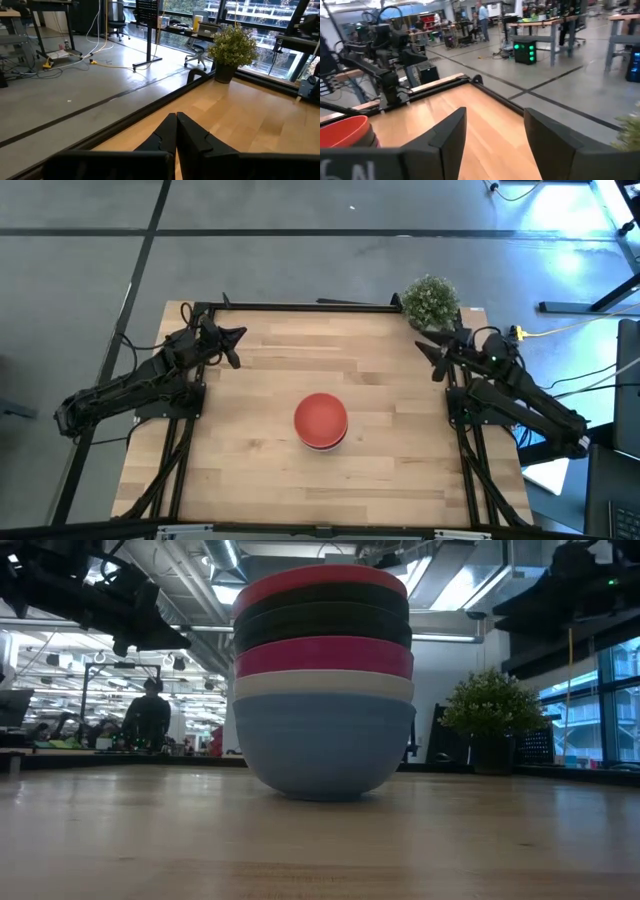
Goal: Nest bowls inside each other
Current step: Return to Home Position
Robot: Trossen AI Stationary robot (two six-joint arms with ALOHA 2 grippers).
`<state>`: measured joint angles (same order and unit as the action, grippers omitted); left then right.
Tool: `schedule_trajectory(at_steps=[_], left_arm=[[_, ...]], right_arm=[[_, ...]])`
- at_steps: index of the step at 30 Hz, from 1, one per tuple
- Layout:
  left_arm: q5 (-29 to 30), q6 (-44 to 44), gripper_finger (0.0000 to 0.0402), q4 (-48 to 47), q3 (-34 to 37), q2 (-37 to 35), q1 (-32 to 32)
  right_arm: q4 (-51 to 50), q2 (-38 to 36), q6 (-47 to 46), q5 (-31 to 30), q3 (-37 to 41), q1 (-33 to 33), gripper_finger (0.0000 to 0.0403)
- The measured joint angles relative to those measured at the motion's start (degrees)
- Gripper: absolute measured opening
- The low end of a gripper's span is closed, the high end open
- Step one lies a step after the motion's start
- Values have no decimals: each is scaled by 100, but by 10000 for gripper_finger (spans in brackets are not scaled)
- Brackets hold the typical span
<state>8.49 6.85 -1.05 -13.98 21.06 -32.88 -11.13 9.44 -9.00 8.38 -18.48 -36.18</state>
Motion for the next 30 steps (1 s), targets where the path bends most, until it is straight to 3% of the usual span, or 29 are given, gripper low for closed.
schedule_trajectory(at_steps=[7,11,20,30], left_arm=[[0,0,18,1,0,0,2],[2,0,29,1,0,-2,2],[5,4,48,13,-2,-7,2],[4,4,42,25,-2,-7,2]], right_arm=[[-714,-910,-103,-293,3,-2,200],[-638,-896,-118,-375,71,-2,200],[1443,-935,-340,-240,1375,0,200],[1577,-937,-112,-232,1810,0,200]])
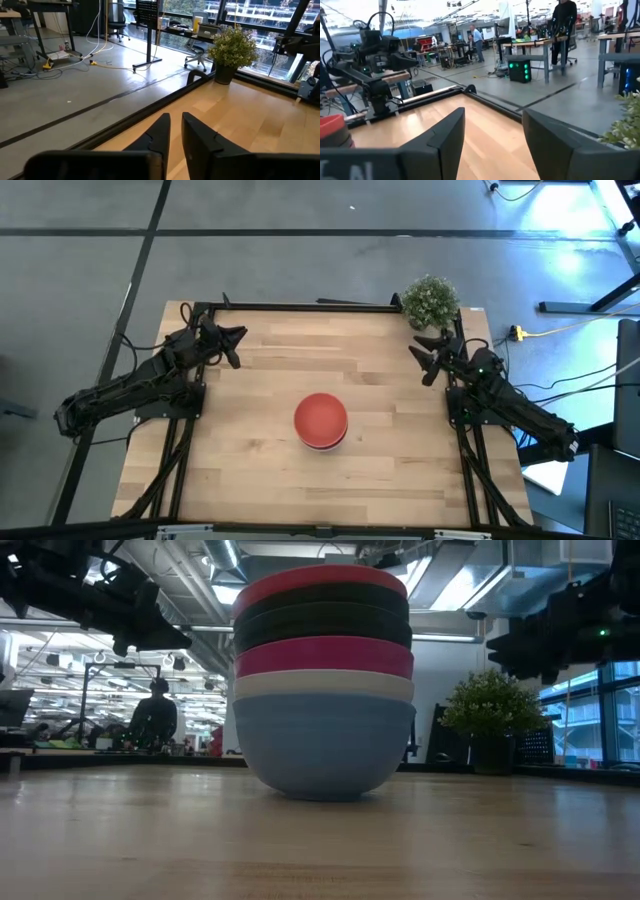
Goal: Nest bowls inside each other
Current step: Return to Home Position
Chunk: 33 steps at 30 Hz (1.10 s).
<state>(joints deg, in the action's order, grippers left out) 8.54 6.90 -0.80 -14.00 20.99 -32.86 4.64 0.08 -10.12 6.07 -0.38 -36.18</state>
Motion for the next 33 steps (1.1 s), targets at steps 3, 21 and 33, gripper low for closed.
schedule_trajectory(at_steps=[3,21,33], left_arm=[[0,0,37,0,0,0,0],[-4,0,8,-2,0,0,0],[-4,0,14,-2,0,0,0]], right_arm=[[-9,0,122,-78,0,0,200],[-118,2,141,-90,0,0,200],[-122,2,141,-92,0,0,200]])
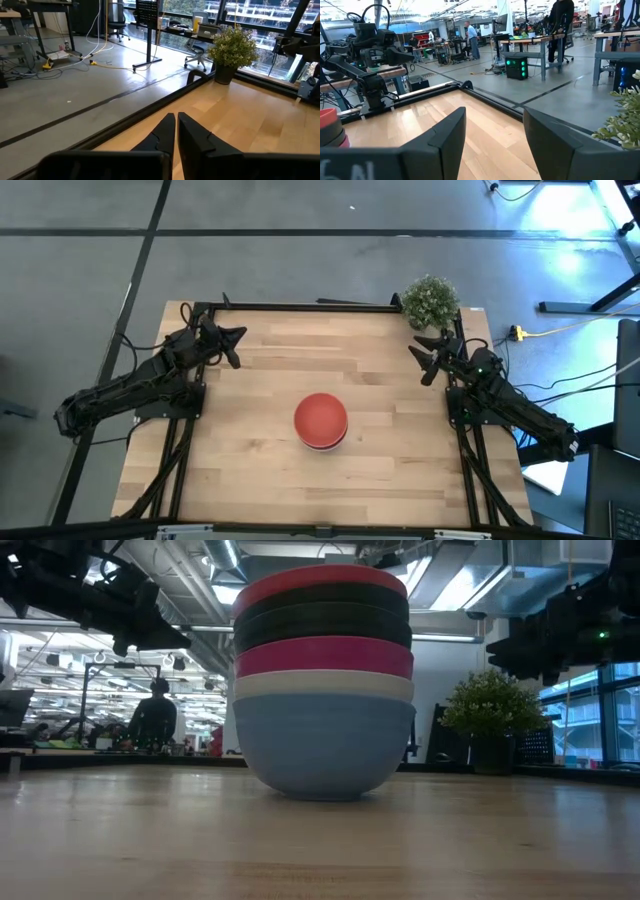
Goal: Nest bowls inside each other
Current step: Return to Home Position
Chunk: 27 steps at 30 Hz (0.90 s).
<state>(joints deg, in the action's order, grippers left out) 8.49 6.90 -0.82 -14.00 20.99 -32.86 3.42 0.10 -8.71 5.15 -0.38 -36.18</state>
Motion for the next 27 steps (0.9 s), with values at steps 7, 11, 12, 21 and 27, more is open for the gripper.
schedule_trajectory(at_steps=[7,11,12,21,27], left_arm=[[-2,2,32,0,0,0,0],[0,1,41,0,0,0,-2],[-1,2,43,0,0,0,0],[-1,2,52,-1,0,0,-2],[-2,2,42,0,0,0,0]], right_arm=[[0,0,0,-2,0,-2,200],[0,0,0,-2,0,0,200],[0,0,0,-2,0,0,200],[0,0,0,-2,-2,-1,200],[0,0,0,-2,-2,-2,200]])
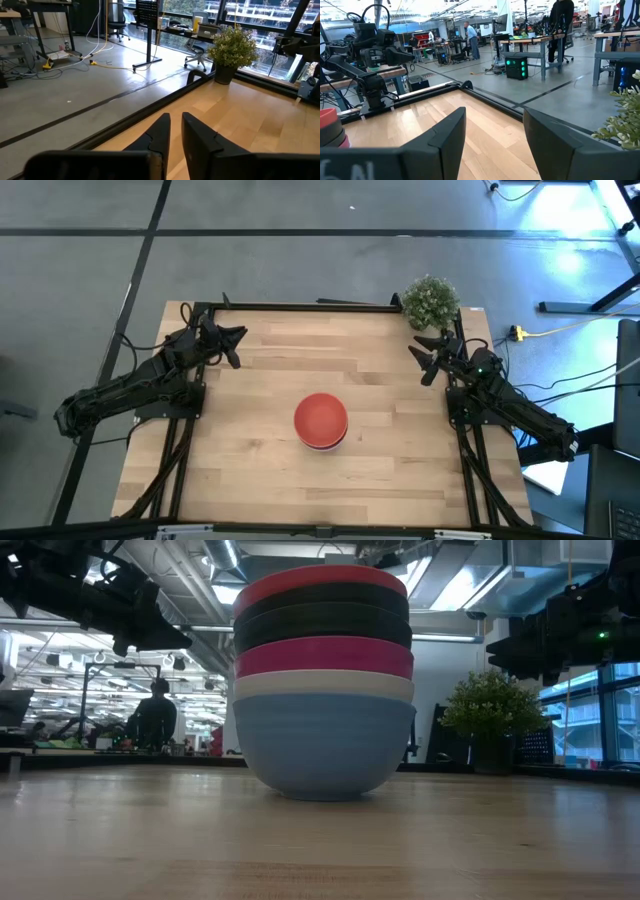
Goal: Nest bowls inside each other
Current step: Return to Home Position
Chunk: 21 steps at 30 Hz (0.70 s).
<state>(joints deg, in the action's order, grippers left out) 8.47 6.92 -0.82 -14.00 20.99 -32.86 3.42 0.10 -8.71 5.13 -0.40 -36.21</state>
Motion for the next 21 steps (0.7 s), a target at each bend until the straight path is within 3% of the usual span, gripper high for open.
schedule_trajectory(at_steps=[21], left_arm=[[0,-1,10,-2,-1,0,-1]], right_arm=[[0,0,0,0,0,2,200]])
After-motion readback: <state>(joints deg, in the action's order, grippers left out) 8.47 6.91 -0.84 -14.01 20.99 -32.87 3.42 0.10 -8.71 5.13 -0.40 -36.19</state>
